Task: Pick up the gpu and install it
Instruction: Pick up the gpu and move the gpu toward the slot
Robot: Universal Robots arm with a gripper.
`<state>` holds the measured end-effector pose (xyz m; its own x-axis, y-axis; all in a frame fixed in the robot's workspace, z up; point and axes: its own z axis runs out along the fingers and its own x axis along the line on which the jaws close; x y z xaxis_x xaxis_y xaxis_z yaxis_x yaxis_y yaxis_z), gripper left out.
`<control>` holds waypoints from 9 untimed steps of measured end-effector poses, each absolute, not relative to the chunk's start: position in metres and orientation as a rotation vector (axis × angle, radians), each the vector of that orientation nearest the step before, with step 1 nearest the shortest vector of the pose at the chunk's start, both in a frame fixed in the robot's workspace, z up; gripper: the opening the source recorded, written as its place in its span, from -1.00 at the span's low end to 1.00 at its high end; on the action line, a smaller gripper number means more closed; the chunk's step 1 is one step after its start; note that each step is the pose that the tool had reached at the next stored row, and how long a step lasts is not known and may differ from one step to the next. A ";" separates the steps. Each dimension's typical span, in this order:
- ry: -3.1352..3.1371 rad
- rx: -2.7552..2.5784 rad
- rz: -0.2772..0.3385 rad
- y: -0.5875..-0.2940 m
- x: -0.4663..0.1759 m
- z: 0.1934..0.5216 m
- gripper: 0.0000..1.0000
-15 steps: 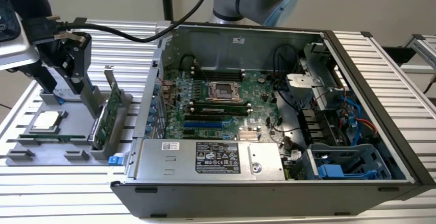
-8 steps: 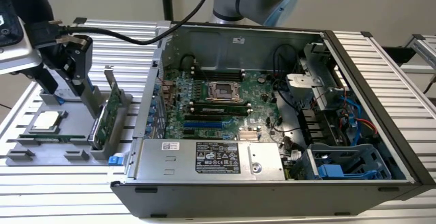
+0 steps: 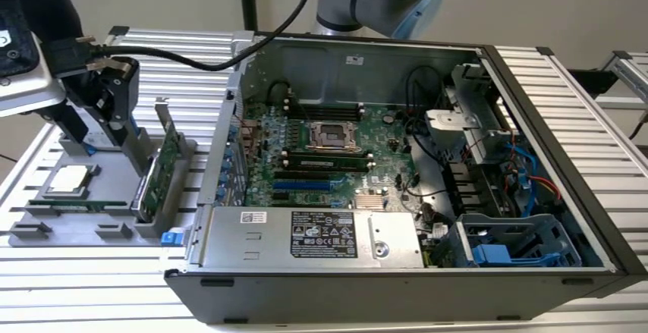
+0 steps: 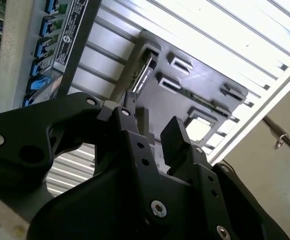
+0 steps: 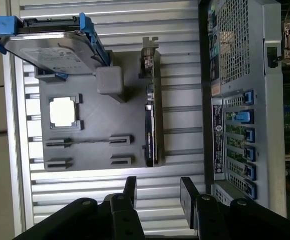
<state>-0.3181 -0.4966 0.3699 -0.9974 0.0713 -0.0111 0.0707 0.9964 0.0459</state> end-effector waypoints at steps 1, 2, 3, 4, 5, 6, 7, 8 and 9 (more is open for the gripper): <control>3.126 0.111 0.071 -0.497 -0.318 0.369 1.00; 3.126 0.111 0.071 -0.497 -0.318 0.369 1.00; 3.126 0.111 0.071 -0.497 -0.318 0.368 1.00; 3.126 0.111 0.071 -0.497 -0.318 0.368 1.00; 3.126 0.111 0.070 -0.497 -0.318 0.367 1.00; 3.126 0.111 0.070 -0.497 -0.318 0.367 1.00; 3.126 0.111 0.070 -0.497 -0.318 0.366 1.00; 3.126 0.111 0.070 -0.497 -0.318 0.365 1.00; 3.126 0.111 0.070 -0.497 -0.318 0.365 1.00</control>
<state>-0.3181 -0.4966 0.3651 -0.9974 0.0712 -0.0111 0.0706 0.9965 0.0453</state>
